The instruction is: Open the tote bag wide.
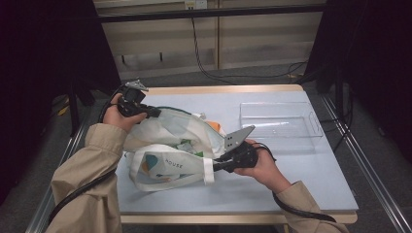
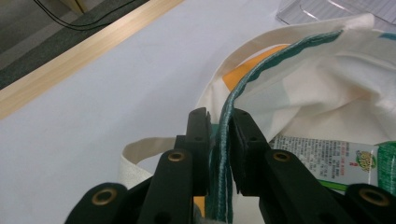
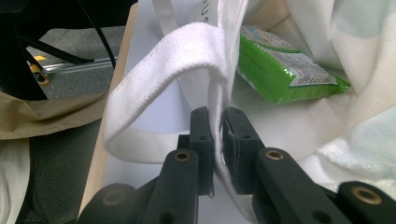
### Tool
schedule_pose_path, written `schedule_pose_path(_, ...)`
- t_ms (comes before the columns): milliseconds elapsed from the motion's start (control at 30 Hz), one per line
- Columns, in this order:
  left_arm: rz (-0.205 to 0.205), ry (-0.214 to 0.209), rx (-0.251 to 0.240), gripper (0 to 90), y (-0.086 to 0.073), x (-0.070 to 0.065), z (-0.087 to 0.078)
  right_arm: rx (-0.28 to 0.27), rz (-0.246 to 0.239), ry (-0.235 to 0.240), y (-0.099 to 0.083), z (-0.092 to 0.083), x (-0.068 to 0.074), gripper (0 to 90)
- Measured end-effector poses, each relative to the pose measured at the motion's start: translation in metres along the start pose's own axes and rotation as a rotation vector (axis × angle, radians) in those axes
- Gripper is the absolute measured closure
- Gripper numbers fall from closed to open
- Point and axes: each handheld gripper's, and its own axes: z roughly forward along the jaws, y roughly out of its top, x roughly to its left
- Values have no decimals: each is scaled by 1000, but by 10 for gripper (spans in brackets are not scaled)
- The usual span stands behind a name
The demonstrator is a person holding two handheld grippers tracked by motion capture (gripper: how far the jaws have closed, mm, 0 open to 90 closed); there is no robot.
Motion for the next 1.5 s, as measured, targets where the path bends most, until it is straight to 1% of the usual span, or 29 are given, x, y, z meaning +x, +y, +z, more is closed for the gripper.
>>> schedule_pose_path(67,-9,-3,2,791,0,1,1,1,-1,0,-1,1,0,824)
schedule_pose_path(133,-2,-1,5,791,0,2,2,4,-6,-1,-1,1,0,824)
schedule_pose_path(167,-3,4,6,791,0,2,3,2,-5,-2,-2,2,1,824)
schedule_pose_path(200,-13,1,1,791,-1,2,3,4,-4,2,-3,2,1,823)
schedule_pose_path(267,-13,6,4,790,-1,3,4,5,-4,4,-3,2,1,824)
schedule_pose_path(333,-16,1,9,791,0,3,4,5,-4,3,-4,3,2,823)
schedule_pose_path(367,-10,4,11,791,0,4,4,7,-8,3,-4,3,2,824)
schedule_pose_path(433,-19,7,10,790,0,4,5,8,-12,1,-5,4,3,823)
schedule_pose_path(500,-17,9,12,791,1,5,6,10,-17,6,-7,5,4,824)
schedule_pose_path(600,-15,12,24,791,2,6,6,12,-13,7,-8,5,4,823)
schedule_pose_path(700,-25,15,22,791,2,7,7,10,-12,13,-10,6,4,824)
schedule_pose_path(800,-24,16,18,791,2,9,8,15,-11,16,-14,8,5,824)
schedule_pose_path(833,-32,13,20,791,2,9,8,15,-11,16,-14,8,5,824)
schedule_pose_path(867,-23,16,27,791,2,10,8,20,-14,15,-16,9,5,824)
schedule_pose_path(900,-32,16,24,791,1,10,9,20,-14,15,-16,9,5,824)
schedule_pose_path(1100,-33,23,18,790,3,11,12,27,-8,18,-22,10,4,824)
schedule_pose_path(1133,-20,20,35,791,3,12,12,27,-7,17,-23,10,4,824)
schedule_pose_path(1167,-24,23,33,791,3,12,12,27,-7,16,-23,11,4,824)
schedule_pose_path(1200,-15,23,38,791,4,13,12,27,-7,16,-23,11,4,824)
schedule_pose_path(1233,-17,18,40,791,4,14,13,29,-8,16,-23,11,4,824)
schedule_pose_path(1267,-29,24,34,791,4,13,14,34,-19,19,-23,11,4,824)
schedule_pose_path(1367,-22,32,38,791,3,14,15,35,-16,18,-23,12,4,824)
schedule_pose_path(1400,-35,27,29,791,3,14,17,34,-17,17,-23,12,4,824)
schedule_pose_path(1433,-35,28,31,791,3,15,17,32,-17,16,-23,12,4,824)
schedule_pose_path(1467,-21,33,41,790,2,15,17,30,-14,15,-23,12,4,822)
schedule_pose_path(1500,-26,31,38,786,2,15,18,28,-8,12,-23,11,4,821)
